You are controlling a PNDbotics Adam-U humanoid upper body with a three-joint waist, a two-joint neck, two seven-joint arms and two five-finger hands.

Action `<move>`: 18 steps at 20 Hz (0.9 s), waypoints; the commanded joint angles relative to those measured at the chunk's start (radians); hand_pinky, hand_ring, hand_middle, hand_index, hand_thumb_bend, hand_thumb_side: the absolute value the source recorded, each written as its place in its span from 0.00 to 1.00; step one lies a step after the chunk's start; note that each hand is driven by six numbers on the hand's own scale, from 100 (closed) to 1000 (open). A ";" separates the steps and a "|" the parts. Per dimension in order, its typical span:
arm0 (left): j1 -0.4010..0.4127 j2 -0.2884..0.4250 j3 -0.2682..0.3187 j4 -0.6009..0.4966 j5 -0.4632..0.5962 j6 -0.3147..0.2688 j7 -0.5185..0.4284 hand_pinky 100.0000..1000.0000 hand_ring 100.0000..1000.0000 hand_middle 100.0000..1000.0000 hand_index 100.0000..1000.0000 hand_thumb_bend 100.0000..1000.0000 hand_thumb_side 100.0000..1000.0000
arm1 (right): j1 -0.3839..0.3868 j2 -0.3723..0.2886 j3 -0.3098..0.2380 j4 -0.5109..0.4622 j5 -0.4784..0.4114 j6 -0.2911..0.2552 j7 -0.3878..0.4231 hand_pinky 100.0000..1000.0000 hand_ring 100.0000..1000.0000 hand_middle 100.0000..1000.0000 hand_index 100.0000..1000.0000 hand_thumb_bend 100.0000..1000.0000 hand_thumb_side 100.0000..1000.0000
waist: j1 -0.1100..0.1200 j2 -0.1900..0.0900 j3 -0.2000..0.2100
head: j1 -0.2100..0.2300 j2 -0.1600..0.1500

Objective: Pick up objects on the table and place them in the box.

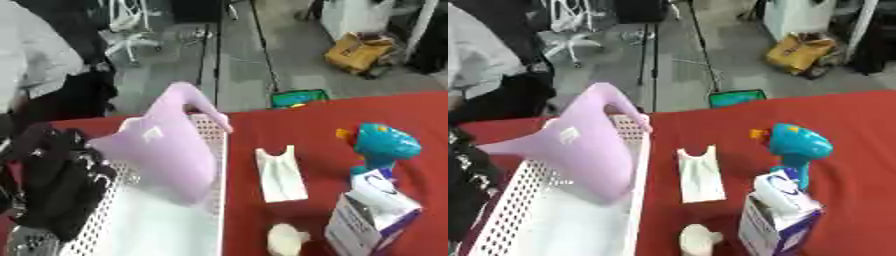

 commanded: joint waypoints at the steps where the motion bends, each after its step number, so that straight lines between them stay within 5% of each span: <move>1: -0.015 0.018 0.028 -0.021 -0.058 -0.080 0.050 0.48 0.41 0.49 0.66 0.00 0.87 | -0.003 -0.021 -0.004 -0.015 0.009 0.003 -0.001 0.57 0.55 0.57 0.63 0.00 0.56 | -0.010 -0.017 0.002 | -0.018 -0.009; 4: -0.021 0.023 0.044 -0.021 -0.148 -0.238 0.172 0.52 0.43 0.53 0.69 0.00 0.87 | 0.001 -0.025 -0.001 -0.015 0.010 0.005 -0.001 0.57 0.55 0.57 0.64 0.00 0.57 | -0.013 -0.017 0.002 | -0.034 -0.008; 11: -0.038 0.036 0.050 -0.021 -0.511 -0.706 0.445 0.54 0.48 0.60 0.74 0.00 0.83 | 0.001 -0.024 0.001 -0.015 0.012 0.011 -0.001 0.57 0.55 0.57 0.64 0.00 0.57 | -0.015 -0.018 0.004 | -0.057 -0.006; 14: -0.038 0.036 0.038 -0.021 -0.627 -0.821 0.532 0.60 0.60 0.71 0.80 0.00 0.87 | 0.001 -0.026 0.002 -0.015 0.014 0.011 -0.001 0.57 0.55 0.57 0.64 0.00 0.57 | -0.015 -0.018 0.003 | -0.060 -0.006; 15: -0.039 0.036 0.037 -0.021 -0.657 -0.851 0.558 0.69 0.72 0.80 0.86 0.00 0.91 | 0.001 -0.026 0.002 -0.015 0.015 0.011 -0.001 0.57 0.55 0.58 0.64 0.00 0.58 | -0.015 -0.018 0.003 | -0.059 -0.005; 18: -0.038 0.037 0.029 -0.021 -0.728 -0.916 0.620 0.79 0.80 0.86 0.91 0.00 0.94 | 0.003 -0.029 0.006 -0.015 0.015 0.010 -0.001 0.58 0.56 0.58 0.65 0.00 0.61 | -0.014 -0.017 0.002 | -0.056 0.000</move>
